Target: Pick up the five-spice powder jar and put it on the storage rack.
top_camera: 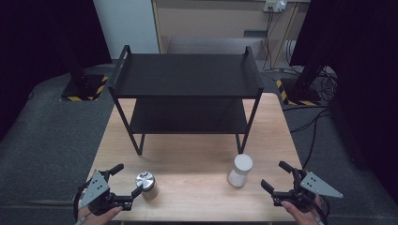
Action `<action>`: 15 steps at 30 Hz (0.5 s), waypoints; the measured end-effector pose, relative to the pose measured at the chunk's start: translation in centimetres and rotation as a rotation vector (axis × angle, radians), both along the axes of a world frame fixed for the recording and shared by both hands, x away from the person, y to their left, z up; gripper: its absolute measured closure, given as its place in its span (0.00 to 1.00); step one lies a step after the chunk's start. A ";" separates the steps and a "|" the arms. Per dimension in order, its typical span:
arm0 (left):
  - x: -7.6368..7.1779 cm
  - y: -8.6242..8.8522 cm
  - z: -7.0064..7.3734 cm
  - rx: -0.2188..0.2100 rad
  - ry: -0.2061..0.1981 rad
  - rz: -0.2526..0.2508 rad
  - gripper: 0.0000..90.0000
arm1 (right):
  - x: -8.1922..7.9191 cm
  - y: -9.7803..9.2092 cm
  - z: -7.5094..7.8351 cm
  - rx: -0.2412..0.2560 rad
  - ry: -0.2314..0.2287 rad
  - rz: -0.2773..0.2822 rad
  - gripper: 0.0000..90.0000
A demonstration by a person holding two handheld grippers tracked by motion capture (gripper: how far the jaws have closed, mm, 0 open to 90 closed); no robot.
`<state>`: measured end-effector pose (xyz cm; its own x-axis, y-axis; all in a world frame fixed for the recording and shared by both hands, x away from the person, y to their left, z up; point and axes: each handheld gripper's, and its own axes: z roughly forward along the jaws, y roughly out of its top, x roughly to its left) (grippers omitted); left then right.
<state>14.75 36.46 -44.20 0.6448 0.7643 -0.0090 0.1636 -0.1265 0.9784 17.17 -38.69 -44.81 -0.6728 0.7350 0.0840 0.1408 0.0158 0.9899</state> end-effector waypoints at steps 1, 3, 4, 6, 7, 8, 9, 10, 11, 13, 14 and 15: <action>0.0 0.0 0.0 0.003 0.002 0.001 0.00 | 0.0 0.1 0.0 -0.003 0.002 0.002 0.02; 0.0 0.0 0.0 0.004 0.002 0.000 0.00 | 0.1 0.1 -0.1 -0.007 0.003 0.003 0.02; 0.0 0.0 0.0 0.004 0.002 0.000 0.00 | 0.1 0.1 -0.1 -0.006 0.006 0.003 0.02; 0.0 0.0 0.0 0.004 0.002 0.000 0.00 | 0.1 0.1 -0.1 -0.006 0.008 0.002 0.02; 0.1 0.0 0.0 0.002 0.003 -0.001 0.00 | 0.1 0.1 -0.1 -0.005 0.007 0.001 0.02; 0.1 0.0 0.0 0.002 0.003 -0.001 0.00 | 0.0 0.1 -0.1 -0.004 0.008 0.000 0.02; 0.1 -0.1 -0.1 0.008 0.006 -0.001 0.00 | 0.1 0.0 -0.2 -0.004 0.010 -0.001 0.02; 0.1 -0.1 -0.2 0.007 0.008 0.000 0.00 | 0.0 0.0 -0.2 -0.003 0.011 -0.001 0.02; 0.1 -0.1 -0.2 0.004 0.010 0.001 0.00 | 0.1 0.0 -0.2 -0.004 0.013 -0.001 0.02; 0.1 -0.2 -0.3 0.012 0.012 0.001 0.00 | 0.1 0.0 -0.3 -0.005 0.016 -0.002 0.02; 0.2 -0.2 -0.3 0.016 0.012 -0.001 0.00 | 0.1 0.0 -0.3 -0.007 0.016 -0.003 0.02; 0.2 -0.2 -0.3 0.016 0.012 -0.001 0.00 | 0.1 0.0 -0.3 -0.007 0.016 -0.003 0.02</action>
<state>14.91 36.23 -44.46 0.6457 0.7636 -0.0048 0.1751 -0.1419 0.9743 17.25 -38.72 -45.11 -0.6695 0.7374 0.0895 0.1570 0.0227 0.9873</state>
